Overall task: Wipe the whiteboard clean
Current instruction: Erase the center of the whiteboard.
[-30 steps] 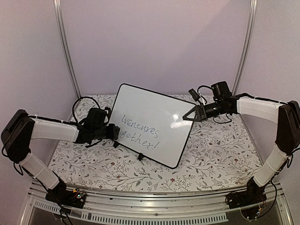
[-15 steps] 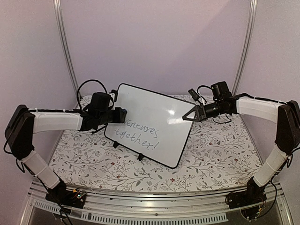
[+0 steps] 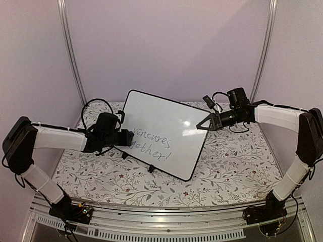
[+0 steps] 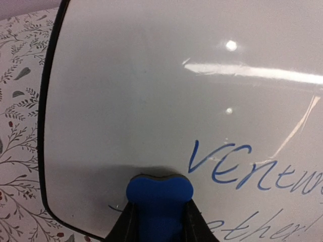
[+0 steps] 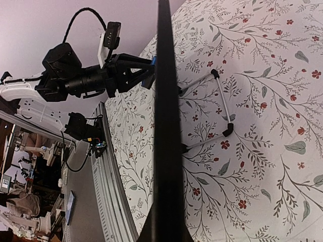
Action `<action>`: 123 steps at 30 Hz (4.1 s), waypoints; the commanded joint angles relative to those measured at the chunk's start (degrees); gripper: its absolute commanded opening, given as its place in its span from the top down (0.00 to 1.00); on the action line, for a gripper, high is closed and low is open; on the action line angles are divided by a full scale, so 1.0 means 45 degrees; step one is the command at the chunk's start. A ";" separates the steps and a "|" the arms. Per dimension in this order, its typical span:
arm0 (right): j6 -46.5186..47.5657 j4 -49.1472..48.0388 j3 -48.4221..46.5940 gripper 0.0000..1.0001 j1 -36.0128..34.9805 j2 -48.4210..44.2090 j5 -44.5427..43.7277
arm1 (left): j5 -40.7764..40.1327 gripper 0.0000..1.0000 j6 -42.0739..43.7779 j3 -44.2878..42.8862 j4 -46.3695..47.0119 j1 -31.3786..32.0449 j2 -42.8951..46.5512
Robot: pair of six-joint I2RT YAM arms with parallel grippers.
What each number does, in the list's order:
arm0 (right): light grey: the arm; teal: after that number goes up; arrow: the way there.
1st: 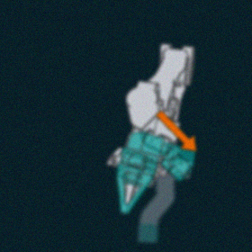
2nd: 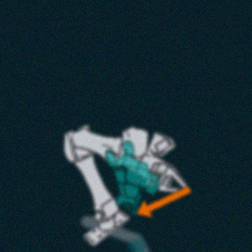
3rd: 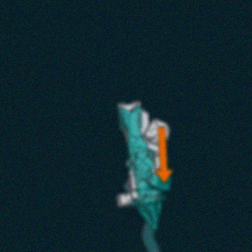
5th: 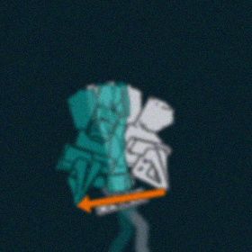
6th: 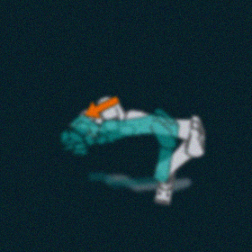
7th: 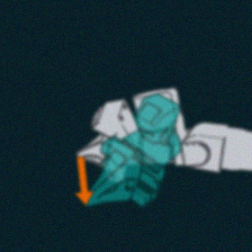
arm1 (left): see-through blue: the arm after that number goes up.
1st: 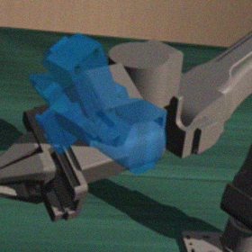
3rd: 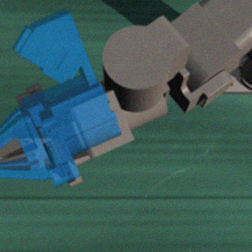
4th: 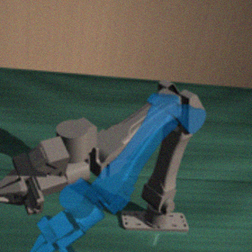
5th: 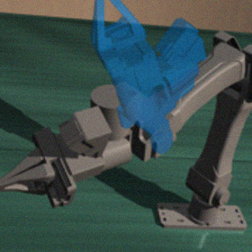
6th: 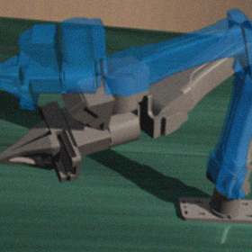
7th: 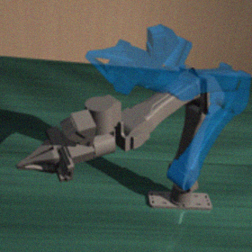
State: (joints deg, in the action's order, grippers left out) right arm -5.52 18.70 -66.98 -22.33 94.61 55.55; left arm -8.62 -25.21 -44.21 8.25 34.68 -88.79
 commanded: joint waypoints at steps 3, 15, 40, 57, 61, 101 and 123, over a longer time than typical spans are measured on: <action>0.0388 0.0455 0.0170 1.00 -0.0565 0.0368 0.0507 | 0.0131 1.00 -0.0458 0.0574 -0.0426 0.0424 0.0000; 0.0396 0.0474 0.0251 1.00 -0.0644 0.0343 0.0475 | -0.0335 1.00 0.0654 -0.2366 -0.0524 0.0144 -0.1008; 0.0368 0.0493 0.0213 1.00 -0.0786 0.0500 0.0420 | -0.0295 1.00 0.0077 -0.0909 -0.0395 0.0561 -0.0508; 0.0406 0.0514 0.0227 1.00 -0.0818 0.0451 0.0400 | 0.0218 1.00 -0.0793 0.0234 -0.0463 0.1129 -0.0275; 0.0406 0.0518 0.0221 1.00 -0.0838 0.0470 0.0409 | 0.0171 1.00 -0.1020 0.0736 -0.0349 0.1241 -0.0102; 0.0465 0.0587 0.0121 1.00 -0.0938 0.0773 0.0312 | 0.0066 1.00 -0.0160 -0.1427 -0.0227 0.1259 -0.1137; 0.0484 0.0608 0.0133 1.00 -0.1015 0.0842 0.0292 | 0.0032 1.00 -0.0869 0.0483 0.0000 0.1738 -0.0395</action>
State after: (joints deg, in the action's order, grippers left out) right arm -6.79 17.15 -67.11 -22.79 95.44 54.76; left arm -9.08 -28.38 -42.15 9.30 41.82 -89.71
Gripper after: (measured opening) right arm 0.037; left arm 0.243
